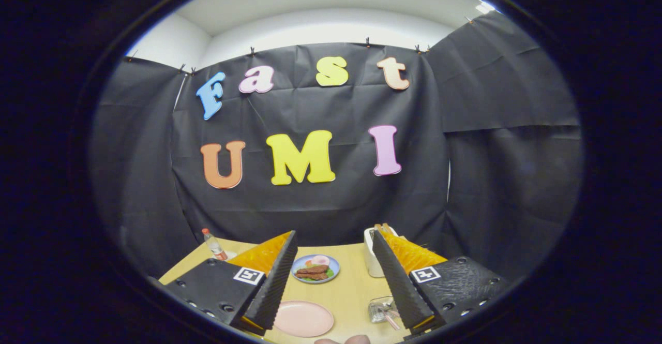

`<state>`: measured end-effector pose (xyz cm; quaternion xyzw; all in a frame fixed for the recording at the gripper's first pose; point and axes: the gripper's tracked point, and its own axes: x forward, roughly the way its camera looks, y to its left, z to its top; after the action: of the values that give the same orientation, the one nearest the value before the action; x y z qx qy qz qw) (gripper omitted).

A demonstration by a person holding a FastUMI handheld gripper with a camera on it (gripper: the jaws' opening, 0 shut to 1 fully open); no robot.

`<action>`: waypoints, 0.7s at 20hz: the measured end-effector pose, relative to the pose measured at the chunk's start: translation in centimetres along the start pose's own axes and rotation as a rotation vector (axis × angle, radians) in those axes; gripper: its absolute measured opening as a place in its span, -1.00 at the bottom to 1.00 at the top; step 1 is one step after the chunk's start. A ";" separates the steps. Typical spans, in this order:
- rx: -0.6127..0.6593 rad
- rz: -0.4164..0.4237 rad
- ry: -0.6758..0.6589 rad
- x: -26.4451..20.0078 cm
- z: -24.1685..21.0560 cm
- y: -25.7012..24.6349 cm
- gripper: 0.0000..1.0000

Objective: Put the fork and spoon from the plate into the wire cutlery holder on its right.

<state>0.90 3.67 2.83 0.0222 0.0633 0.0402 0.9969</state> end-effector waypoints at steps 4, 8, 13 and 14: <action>0.002 0.009 -0.017 -0.9 0.3 0.5 0.75; 0.008 0.021 -0.011 -1.0 0.2 0.9 0.75; 0.005 0.022 -0.028 -1.3 0.6 1.2 0.75; 0.007 0.024 -0.027 -1.4 0.5 1.3 0.75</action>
<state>-0.51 4.84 3.55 0.0267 0.0499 0.0518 0.9971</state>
